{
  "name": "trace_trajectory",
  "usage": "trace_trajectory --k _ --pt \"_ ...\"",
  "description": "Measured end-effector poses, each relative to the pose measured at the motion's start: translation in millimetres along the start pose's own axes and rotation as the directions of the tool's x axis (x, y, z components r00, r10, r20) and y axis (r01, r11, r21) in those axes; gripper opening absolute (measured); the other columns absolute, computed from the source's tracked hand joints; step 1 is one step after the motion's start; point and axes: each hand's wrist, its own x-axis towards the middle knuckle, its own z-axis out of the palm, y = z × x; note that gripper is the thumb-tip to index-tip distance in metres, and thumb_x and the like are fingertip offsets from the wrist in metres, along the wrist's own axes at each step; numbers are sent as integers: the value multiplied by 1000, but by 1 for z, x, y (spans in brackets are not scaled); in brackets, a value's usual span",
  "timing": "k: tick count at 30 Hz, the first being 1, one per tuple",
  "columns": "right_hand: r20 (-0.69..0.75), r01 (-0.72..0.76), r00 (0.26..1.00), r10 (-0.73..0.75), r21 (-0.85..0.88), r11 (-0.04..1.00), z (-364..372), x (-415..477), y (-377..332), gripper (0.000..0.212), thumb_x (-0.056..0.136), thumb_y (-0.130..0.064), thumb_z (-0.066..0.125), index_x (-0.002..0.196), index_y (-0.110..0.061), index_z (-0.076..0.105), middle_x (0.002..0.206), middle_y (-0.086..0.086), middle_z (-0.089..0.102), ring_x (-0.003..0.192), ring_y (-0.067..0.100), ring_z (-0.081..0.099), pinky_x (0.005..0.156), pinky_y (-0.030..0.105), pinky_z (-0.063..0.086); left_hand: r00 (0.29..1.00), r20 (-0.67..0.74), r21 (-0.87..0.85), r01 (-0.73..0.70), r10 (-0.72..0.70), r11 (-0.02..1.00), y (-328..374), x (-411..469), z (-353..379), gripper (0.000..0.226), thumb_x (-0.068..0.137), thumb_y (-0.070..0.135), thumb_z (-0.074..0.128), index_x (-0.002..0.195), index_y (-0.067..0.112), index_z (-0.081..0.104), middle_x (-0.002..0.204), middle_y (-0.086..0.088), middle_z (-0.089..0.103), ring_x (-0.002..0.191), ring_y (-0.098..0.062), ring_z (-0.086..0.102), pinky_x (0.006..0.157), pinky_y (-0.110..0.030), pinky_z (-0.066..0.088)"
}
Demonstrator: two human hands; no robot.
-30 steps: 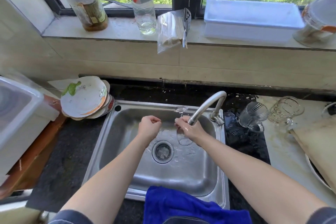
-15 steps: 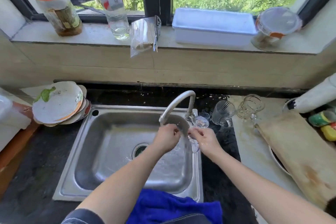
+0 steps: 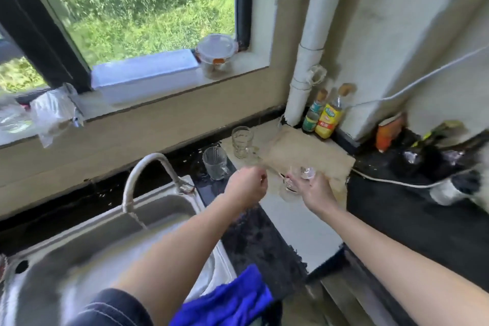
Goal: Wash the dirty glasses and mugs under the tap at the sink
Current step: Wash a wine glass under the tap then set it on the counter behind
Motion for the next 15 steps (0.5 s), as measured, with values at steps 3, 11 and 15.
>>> trace_trajectory --k 3,11,15 --pt "-186 -30 982 39 48 998 -62 -24 14 30 92 -28 65 63 -22 69 73 1 71 75 22 67 72 37 50 995 -2 35 -104 104 994 50 11 7 19 90 19 43 89 13 62 88 -9 65 73 -26 54 62 -32 42" --pt "-519 -186 800 302 265 946 -228 -123 83 25 89 -26 67 89 -2 72 93 14 72 92 28 66 83 37 48 913 103 63 -401 394 914 216 7 69 23 91 19 44 92 10 65 101 -16 66 95 -36 61 74 -38 48" --pt "-618 -191 711 335 289 938 -302 -189 132 17 92 -23 62 80 -14 70 89 6 71 88 21 64 87 35 46 834 161 43 -540 527 841 308 -18 116 21 90 20 48 94 11 66 101 -13 67 97 -34 62 79 -37 48"
